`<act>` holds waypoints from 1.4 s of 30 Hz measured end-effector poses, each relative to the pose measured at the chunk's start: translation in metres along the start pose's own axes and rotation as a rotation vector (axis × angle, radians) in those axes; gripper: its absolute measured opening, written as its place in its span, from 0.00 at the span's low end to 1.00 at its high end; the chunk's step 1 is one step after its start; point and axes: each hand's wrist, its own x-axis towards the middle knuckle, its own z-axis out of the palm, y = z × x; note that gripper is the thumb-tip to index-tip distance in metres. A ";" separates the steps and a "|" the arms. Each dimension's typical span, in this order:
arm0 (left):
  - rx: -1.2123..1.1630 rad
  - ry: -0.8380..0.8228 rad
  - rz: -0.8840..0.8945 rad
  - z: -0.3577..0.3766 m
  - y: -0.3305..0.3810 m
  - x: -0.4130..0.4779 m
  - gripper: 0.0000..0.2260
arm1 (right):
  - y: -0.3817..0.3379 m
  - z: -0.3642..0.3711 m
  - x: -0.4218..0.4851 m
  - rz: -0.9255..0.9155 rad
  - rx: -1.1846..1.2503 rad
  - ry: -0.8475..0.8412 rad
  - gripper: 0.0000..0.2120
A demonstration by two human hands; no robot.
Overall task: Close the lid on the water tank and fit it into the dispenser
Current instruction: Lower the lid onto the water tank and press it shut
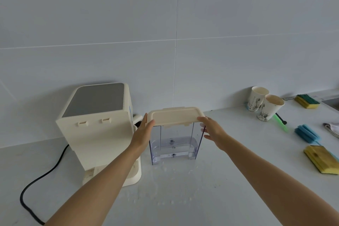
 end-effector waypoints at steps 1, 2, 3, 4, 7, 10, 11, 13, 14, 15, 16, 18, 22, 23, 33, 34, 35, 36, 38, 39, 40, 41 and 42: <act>-0.004 -0.006 -0.003 0.000 0.000 0.000 0.25 | 0.000 -0.001 0.001 0.004 -0.004 -0.006 0.12; -0.019 -0.015 -0.010 -0.001 0.000 0.000 0.25 | 0.000 -0.003 0.001 0.011 -0.007 -0.013 0.15; -0.042 -0.026 -0.025 -0.001 0.000 0.000 0.25 | 0.000 -0.005 0.001 0.020 -0.008 -0.024 0.18; -0.073 -0.033 -0.050 -0.002 0.001 -0.001 0.26 | -0.001 -0.007 0.002 0.031 -0.006 -0.035 0.21; -0.182 -0.023 -0.133 -0.001 0.003 -0.003 0.26 | -0.005 -0.012 0.005 0.052 -0.013 -0.045 0.23; -0.249 0.012 -0.212 0.005 0.004 -0.005 0.28 | -0.015 -0.013 0.009 0.038 -0.022 -0.034 0.19; -0.262 0.026 -0.232 0.007 0.004 -0.006 0.28 | -0.019 -0.012 0.010 0.031 -0.019 -0.034 0.18; -0.282 0.040 -0.257 0.010 0.004 -0.006 0.30 | -0.027 -0.009 0.014 0.020 -0.022 -0.037 0.21; -0.296 0.043 -0.267 0.011 0.004 -0.006 0.30 | -0.030 -0.008 0.016 0.018 -0.024 -0.037 0.22; -0.310 0.045 -0.276 0.012 0.004 -0.006 0.30 | -0.033 -0.006 0.017 0.014 -0.029 -0.041 0.22; -0.321 0.045 -0.285 0.013 0.004 -0.006 0.30 | -0.035 -0.005 0.019 0.008 -0.037 -0.050 0.22; -0.331 0.040 -0.323 0.015 0.003 -0.005 0.28 | -0.039 -0.003 0.022 -0.001 -0.063 -0.065 0.22; -0.368 0.044 -0.428 0.017 0.005 -0.003 0.28 | -0.040 0.000 0.025 -0.003 -0.149 -0.071 0.16; -0.388 0.055 -0.432 0.017 0.006 -0.003 0.26 | -0.040 0.000 0.025 0.002 -0.156 -0.079 0.14; -0.488 0.166 -0.371 0.023 0.009 0.006 0.23 | -0.033 -0.006 0.020 -0.013 -0.147 -0.113 0.10; -0.489 0.167 -0.365 0.023 0.011 0.006 0.23 | -0.032 -0.007 0.019 -0.015 -0.149 -0.119 0.10; -0.490 0.167 -0.362 0.023 0.012 0.008 0.22 | -0.030 -0.007 0.018 -0.016 -0.153 -0.123 0.10; -0.486 0.168 -0.363 0.022 0.013 0.009 0.22 | -0.028 -0.009 0.016 -0.018 -0.160 -0.124 0.11; -0.465 0.182 -0.365 0.020 0.014 0.015 0.22 | -0.025 -0.010 0.012 -0.019 -0.178 -0.125 0.13; -0.454 0.194 -0.366 0.019 0.015 0.017 0.22 | -0.023 -0.011 0.009 -0.019 -0.183 -0.129 0.13; -0.443 0.201 -0.360 0.019 0.017 0.019 0.21 | -0.022 -0.012 0.005 -0.019 -0.185 -0.136 0.14; -0.427 0.206 -0.345 0.019 0.018 0.020 0.20 | -0.020 -0.013 0.002 -0.020 -0.186 -0.146 0.14; -0.406 0.213 -0.324 0.019 0.018 0.022 0.18 | -0.019 -0.013 -0.002 -0.022 -0.189 -0.156 0.13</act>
